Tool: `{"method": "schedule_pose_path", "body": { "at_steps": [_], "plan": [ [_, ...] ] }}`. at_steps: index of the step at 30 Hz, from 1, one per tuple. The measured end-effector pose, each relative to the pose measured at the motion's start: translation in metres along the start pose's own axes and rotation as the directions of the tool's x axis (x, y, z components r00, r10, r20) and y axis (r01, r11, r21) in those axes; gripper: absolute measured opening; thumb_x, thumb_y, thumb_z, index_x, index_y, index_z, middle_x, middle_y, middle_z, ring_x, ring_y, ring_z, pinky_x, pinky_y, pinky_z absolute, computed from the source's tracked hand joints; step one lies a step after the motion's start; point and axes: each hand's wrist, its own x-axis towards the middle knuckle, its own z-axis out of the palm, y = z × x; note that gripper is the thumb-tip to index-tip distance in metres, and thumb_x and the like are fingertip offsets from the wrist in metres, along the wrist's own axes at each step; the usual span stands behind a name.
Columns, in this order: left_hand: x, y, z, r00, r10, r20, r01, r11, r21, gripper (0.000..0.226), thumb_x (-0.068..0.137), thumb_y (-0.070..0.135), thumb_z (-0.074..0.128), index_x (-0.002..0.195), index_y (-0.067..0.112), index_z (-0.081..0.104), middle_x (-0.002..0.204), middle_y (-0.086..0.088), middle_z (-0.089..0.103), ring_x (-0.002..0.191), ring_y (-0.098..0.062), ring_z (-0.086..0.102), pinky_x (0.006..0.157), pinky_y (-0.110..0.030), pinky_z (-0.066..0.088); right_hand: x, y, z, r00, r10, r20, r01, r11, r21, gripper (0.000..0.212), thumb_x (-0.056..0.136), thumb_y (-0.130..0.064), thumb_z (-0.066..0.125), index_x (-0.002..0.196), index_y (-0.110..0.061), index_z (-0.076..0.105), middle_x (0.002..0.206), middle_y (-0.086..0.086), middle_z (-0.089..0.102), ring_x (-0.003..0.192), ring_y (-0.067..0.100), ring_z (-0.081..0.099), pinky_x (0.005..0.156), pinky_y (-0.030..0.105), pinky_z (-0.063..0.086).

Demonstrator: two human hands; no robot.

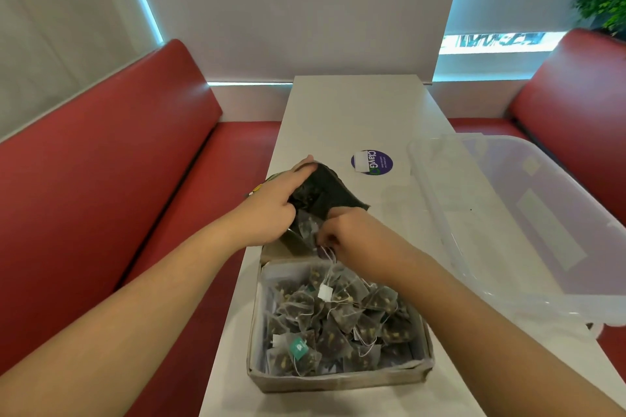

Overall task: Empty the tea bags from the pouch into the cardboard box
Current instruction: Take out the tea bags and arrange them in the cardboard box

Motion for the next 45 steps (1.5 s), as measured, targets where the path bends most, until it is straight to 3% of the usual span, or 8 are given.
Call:
{"method": "schedule_pose_path", "body": {
  "at_steps": [5,11,18,22,28,34,39,45],
  "plan": [
    [-0.001,-0.003,-0.005,1.000,-0.007,-0.022,0.006,1.000,-0.017,0.082,0.080,-0.018,0.031,0.149,0.026,0.023,0.153,0.020,0.017,0.138,0.005,0.011,0.118,-0.023,0.013,-0.060,0.007,-0.004,0.954,-0.011,-0.300,0.052,0.991,0.127,0.018,0.088,-0.007,0.060,0.095,-0.018,0.073,0.099,-0.005,0.060,0.084,0.006,0.052,0.077,0.019,0.048],
    [0.001,-0.006,-0.004,0.999,-0.012,-0.032,0.011,0.999,-0.034,0.082,0.079,-0.019,0.032,0.149,0.025,0.025,0.155,0.015,0.019,0.142,0.001,0.012,0.120,-0.028,0.013,-0.092,0.022,0.023,0.997,-0.021,-0.068,0.026,0.997,0.071,0.023,0.091,-0.015,0.057,0.105,-0.026,0.071,0.110,-0.011,0.063,0.094,0.009,0.061,0.083,0.022,0.050],
    [-0.004,-0.010,-0.003,0.999,-0.009,-0.051,0.005,0.996,-0.087,0.084,0.078,-0.020,0.031,0.147,0.027,0.028,0.146,0.025,0.020,0.141,0.003,0.013,0.120,-0.027,0.014,-0.072,0.015,0.020,0.886,0.163,-0.434,-0.051,0.965,0.257,0.018,0.088,-0.026,0.062,0.106,-0.028,0.063,0.113,-0.010,0.046,0.099,0.005,0.046,0.082,0.011,0.037],
    [-0.005,-0.013,-0.003,0.999,0.003,-0.046,-0.008,0.994,-0.110,0.085,0.077,-0.019,0.033,0.147,0.030,0.028,0.154,0.019,0.021,0.144,0.001,0.015,0.120,-0.031,0.016,-0.039,0.014,0.030,0.905,0.341,-0.255,-0.208,0.876,0.434,0.043,0.089,-0.040,0.059,0.130,-0.035,0.047,0.143,-0.002,0.023,0.107,0.014,0.052,0.098,0.028,0.044],
    [-0.011,-0.010,-0.010,0.998,0.037,-0.042,-0.049,0.939,-0.342,0.058,0.083,-0.001,0.044,0.129,0.032,0.057,0.149,0.022,0.034,0.137,0.007,0.027,0.107,-0.013,0.028,-0.012,0.012,0.035,0.920,0.346,-0.182,-0.240,0.868,0.435,0.073,0.079,-0.031,0.072,0.141,-0.022,0.033,0.138,0.001,0.041,0.124,0.020,0.045,0.101,0.033,0.043],
    [0.010,-0.043,-0.009,0.862,-0.379,-0.338,0.018,0.688,-0.725,0.022,0.090,0.024,0.050,0.086,0.022,0.072,0.123,0.014,0.061,0.115,-0.003,0.055,0.094,-0.033,0.042,-0.010,0.011,0.023,0.918,0.334,-0.213,-0.177,0.827,0.533,0.077,0.074,-0.027,0.077,0.139,-0.025,0.035,0.132,-0.004,0.042,0.118,0.015,0.046,0.101,0.033,0.044],
    [0.042,-0.081,0.008,0.721,-0.677,-0.151,0.412,0.593,-0.692,0.020,0.096,0.028,0.047,0.080,0.020,0.055,0.079,0.005,0.054,0.076,-0.012,0.053,0.076,-0.031,0.041,-0.010,0.017,0.014,0.907,0.339,-0.251,-0.155,0.821,0.549,0.074,0.068,-0.028,0.079,0.132,-0.027,0.042,0.123,-0.007,0.047,0.111,0.017,0.052,0.095,0.039,0.048],
    [0.076,-0.133,0.003,0.659,-0.751,-0.048,0.664,0.610,-0.433,0.055,0.092,0.049,0.048,0.118,0.002,0.060,0.117,-0.014,0.063,0.109,-0.035,0.059,0.094,-0.038,0.046,-0.006,0.026,0.009,0.925,0.302,-0.231,-0.128,0.820,0.558,0.082,0.068,-0.031,0.080,0.138,-0.030,0.036,0.125,-0.011,0.045,0.112,0.014,0.051,0.096,0.033,0.047]
  ]
}}
